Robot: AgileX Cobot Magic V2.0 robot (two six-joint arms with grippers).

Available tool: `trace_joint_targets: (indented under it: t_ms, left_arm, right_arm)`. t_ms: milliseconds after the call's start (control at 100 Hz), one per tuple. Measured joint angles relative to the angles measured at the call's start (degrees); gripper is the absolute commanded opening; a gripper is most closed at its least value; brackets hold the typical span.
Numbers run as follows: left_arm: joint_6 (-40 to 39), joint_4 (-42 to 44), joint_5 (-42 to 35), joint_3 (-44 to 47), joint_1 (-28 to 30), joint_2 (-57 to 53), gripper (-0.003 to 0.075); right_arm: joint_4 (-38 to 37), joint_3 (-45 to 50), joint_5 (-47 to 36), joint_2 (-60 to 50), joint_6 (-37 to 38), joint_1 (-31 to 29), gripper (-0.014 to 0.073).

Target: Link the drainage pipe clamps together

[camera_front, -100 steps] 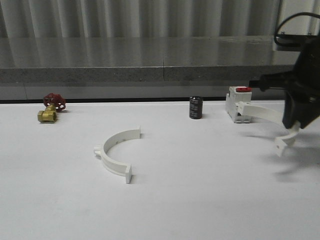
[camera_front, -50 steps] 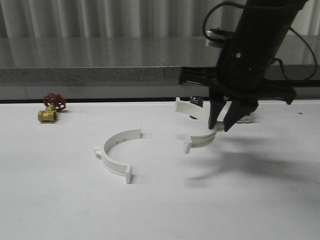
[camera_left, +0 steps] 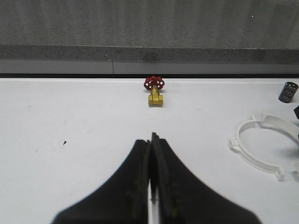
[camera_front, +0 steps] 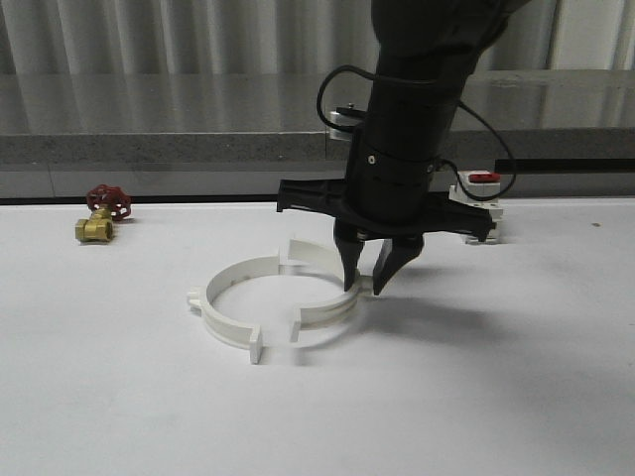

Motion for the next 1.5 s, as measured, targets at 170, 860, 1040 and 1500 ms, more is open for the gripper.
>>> trace_joint_targets:
  t_ms: [170,860,1040,1500]
  left_arm:
    - [0.0,0.0,0.0,0.0,0.0,0.0,-0.0021]
    - [0.0,0.0,0.0,0.0,0.0,0.0,-0.0021]
    - [0.0,0.0,0.0,0.0,0.0,0.0,-0.0021]
    - [0.0,0.0,0.0,0.0,0.0,0.0,-0.0021]
  right_arm:
    - [-0.79,-1.4,1.03,1.78,1.03,1.13,0.0195]
    - [-1.4,-1.73,-0.58,2.37,4.3,1.98,0.0237]
    - [-1.4,-1.73,-0.67,2.37,4.3,1.98,0.0407]
    - [-1.67,-1.73,-2.63,0.08,-0.21,1.87,0.047]
